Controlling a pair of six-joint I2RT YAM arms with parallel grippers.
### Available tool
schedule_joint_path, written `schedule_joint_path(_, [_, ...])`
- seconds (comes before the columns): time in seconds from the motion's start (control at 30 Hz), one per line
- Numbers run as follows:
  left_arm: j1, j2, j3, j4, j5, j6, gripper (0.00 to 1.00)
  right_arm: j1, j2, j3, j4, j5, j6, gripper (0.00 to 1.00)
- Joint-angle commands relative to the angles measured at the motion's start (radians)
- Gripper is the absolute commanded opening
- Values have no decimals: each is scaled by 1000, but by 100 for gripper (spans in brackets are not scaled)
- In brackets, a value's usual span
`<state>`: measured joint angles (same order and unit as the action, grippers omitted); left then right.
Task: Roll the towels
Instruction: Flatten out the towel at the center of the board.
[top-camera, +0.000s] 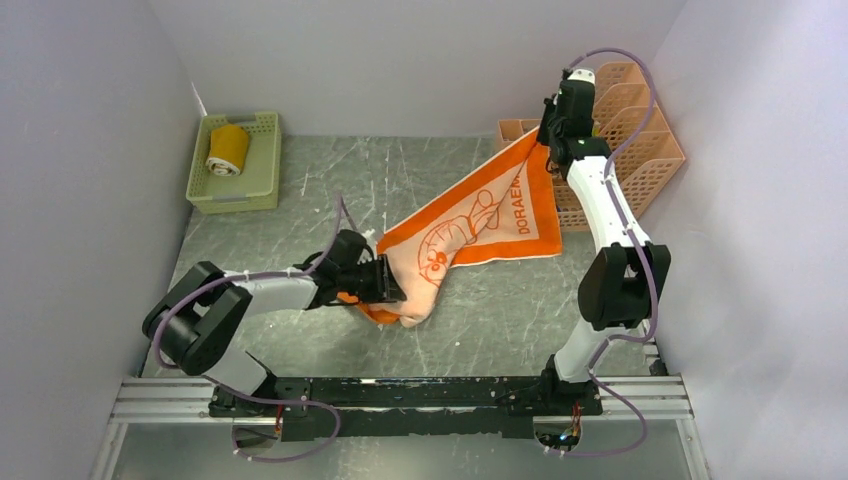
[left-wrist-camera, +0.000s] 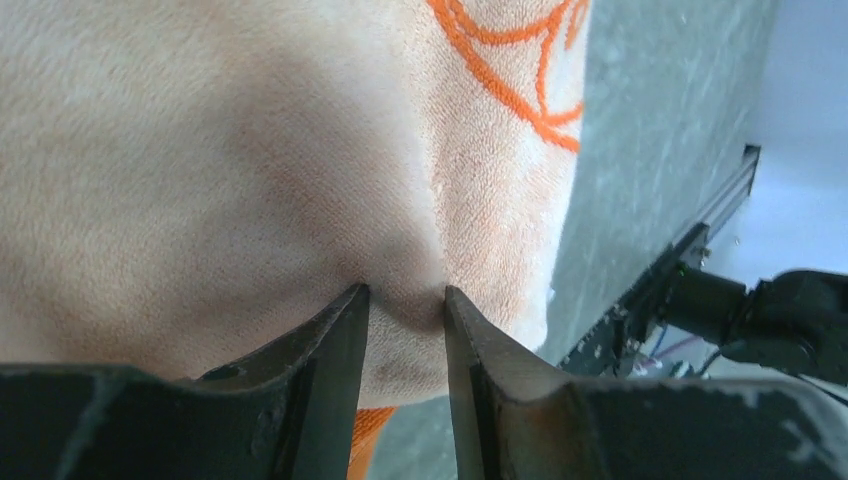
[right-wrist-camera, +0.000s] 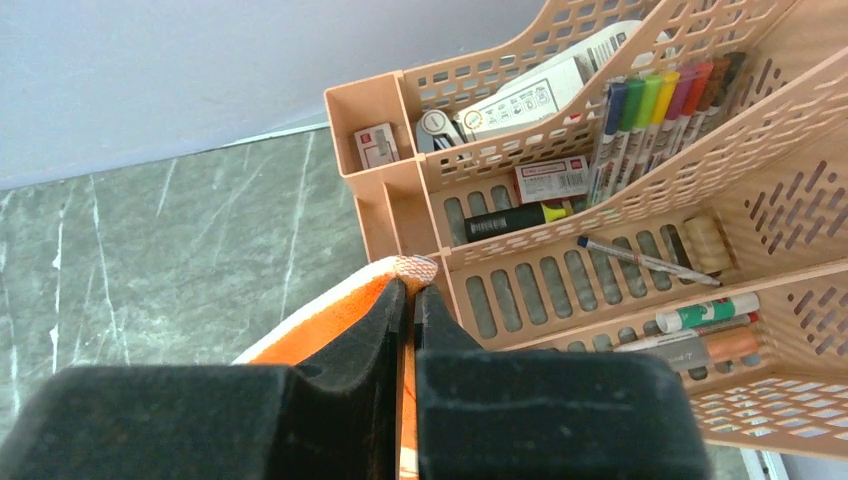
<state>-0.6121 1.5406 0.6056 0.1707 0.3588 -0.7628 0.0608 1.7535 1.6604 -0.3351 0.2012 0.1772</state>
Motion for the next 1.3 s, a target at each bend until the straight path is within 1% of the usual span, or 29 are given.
schedule_joint_path(0.0, [-59, -62, 15, 47, -29, -139, 46, 0, -59, 9, 9, -20, -1, 0])
schedule_joint_path(0.07, [-28, -114, 95, -64, -75, -71, 51, 0, -70, 9, 5, -22, -6, 0])
schedule_joint_path(0.17, [97, -183, 218, -232, -40, 39, 54, 0, -80, 5, 5, -28, -11, 0])
schedule_joint_path(0.23, [158, -228, 255, -303, -19, 65, 56, 0, -84, 1, 8, -41, -13, 0])
schedule_joint_path(0.27, [176, -254, 249, -324, -16, 61, 57, 1, -85, 0, 9, -49, -13, 0])
schedule_joint_path(0.37, [204, -349, 161, -338, -12, -6, 59, 0, -87, -6, 10, -59, -13, 0])
schedule_joint_path(0.43, [209, -432, 50, -318, -32, -88, 61, 2, -88, -12, 13, -69, -14, 0])
schedule_joint_path(0.53, [221, -589, -137, -301, -99, -218, 63, 2, -92, -20, 18, -82, -13, 0])
schedule_joint_path(0.6, [228, -702, -211, -334, -169, -291, 63, 3, -88, -20, 19, -91, -13, 0])
schedule_joint_path(0.67, [231, -831, -250, -393, -257, -335, 64, 6, -86, -22, 22, -99, -12, 0])
schedule_joint_path(0.77, [237, -915, -266, -482, -344, -356, 65, 14, -81, -20, 23, -109, -13, 0])
schedule_joint_path(0.87, [242, -903, -289, -482, -344, -370, 67, 18, -81, -27, 24, -115, -13, 0])
schedule_joint_path(1.0, [244, -811, -376, -341, -285, -419, 67, 20, -85, -34, 23, -115, -17, 0])
schedule_joint_path(1.1, [245, -735, -419, -237, -272, -435, 66, 20, -90, -38, 21, -110, -23, 0])
schedule_joint_path(1.27, [252, -655, -429, -158, -280, -435, 67, 20, -92, -39, 24, -118, -22, 0])
